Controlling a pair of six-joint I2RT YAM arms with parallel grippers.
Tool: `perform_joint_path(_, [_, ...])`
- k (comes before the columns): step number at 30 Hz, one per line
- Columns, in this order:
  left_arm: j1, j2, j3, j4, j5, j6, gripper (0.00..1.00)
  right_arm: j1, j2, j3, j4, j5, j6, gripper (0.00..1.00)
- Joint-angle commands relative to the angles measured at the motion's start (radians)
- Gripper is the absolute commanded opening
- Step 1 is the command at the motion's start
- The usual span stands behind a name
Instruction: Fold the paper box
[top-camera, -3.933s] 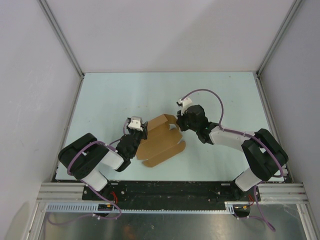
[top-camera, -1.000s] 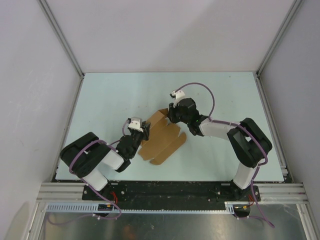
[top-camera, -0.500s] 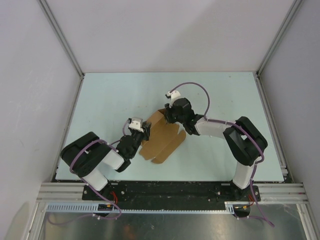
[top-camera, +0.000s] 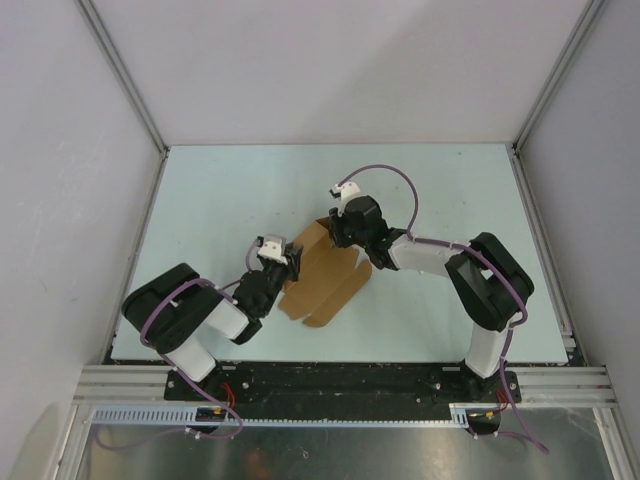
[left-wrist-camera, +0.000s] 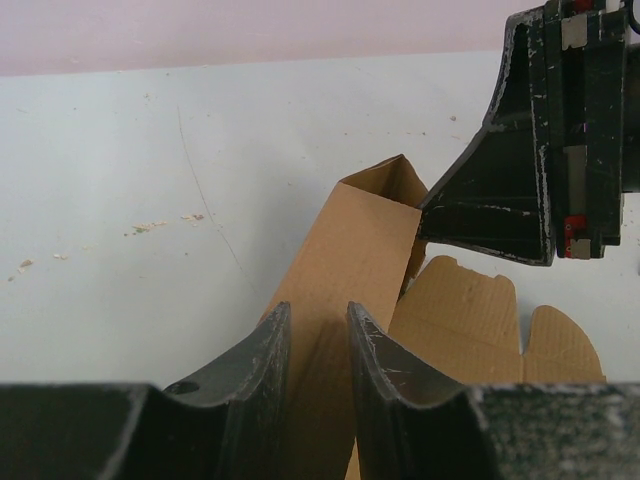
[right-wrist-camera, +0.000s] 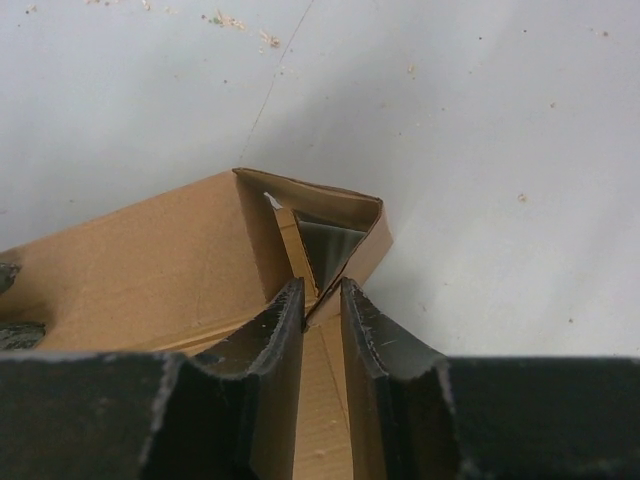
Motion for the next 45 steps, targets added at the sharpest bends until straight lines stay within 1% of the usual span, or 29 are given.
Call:
perform_joint_path(1, [-0.005,0.036,0.000,-0.082,0.023,-0.032,0.34,0.003,-0.020,0.036,-0.002,-0.018,0.003,0.26])
perform_joint_path(6, [-0.005,0.041,0.000,-0.082,0.023,-0.031,0.34,0.003,-0.023,0.036,-0.008,-0.016,0.000,0.27])
perform_joint_path(13, [-0.005,0.050,0.004,-0.082,0.030,-0.035,0.34,0.002,-0.049,0.036,-0.037,-0.021,0.003,0.16])
perform_joint_path(20, [-0.005,0.050,0.003,-0.082,0.034,-0.038,0.34,0.002,-0.075,0.036,-0.053,-0.027,0.004,0.10])
perform_joint_path(24, [-0.005,0.055,0.004,-0.082,0.037,-0.038,0.33,-0.006,-0.073,0.036,-0.045,-0.038,0.014,0.11])
perform_joint_path(25, [-0.005,0.055,0.004,-0.082,0.039,-0.040,0.33,-0.008,-0.073,0.036,-0.039,-0.066,0.021,0.11])
perform_joint_path(29, [-0.005,0.055,0.004,-0.082,0.040,-0.040,0.33,-0.009,-0.060,0.036,-0.017,-0.087,0.037,0.11])
perform_joint_path(33, [-0.005,0.052,0.004,-0.082,0.039,-0.038,0.33,-0.012,-0.044,0.036,0.004,-0.103,0.050,0.16])
perform_joint_path(41, [-0.005,0.052,0.004,-0.082,0.043,-0.040,0.33,-0.017,-0.037,0.036,0.013,-0.117,0.061,0.17])
perform_joint_path(45, [-0.007,0.050,0.004,-0.082,0.043,-0.040,0.33,-0.018,-0.035,0.036,0.000,-0.097,0.041,0.25])
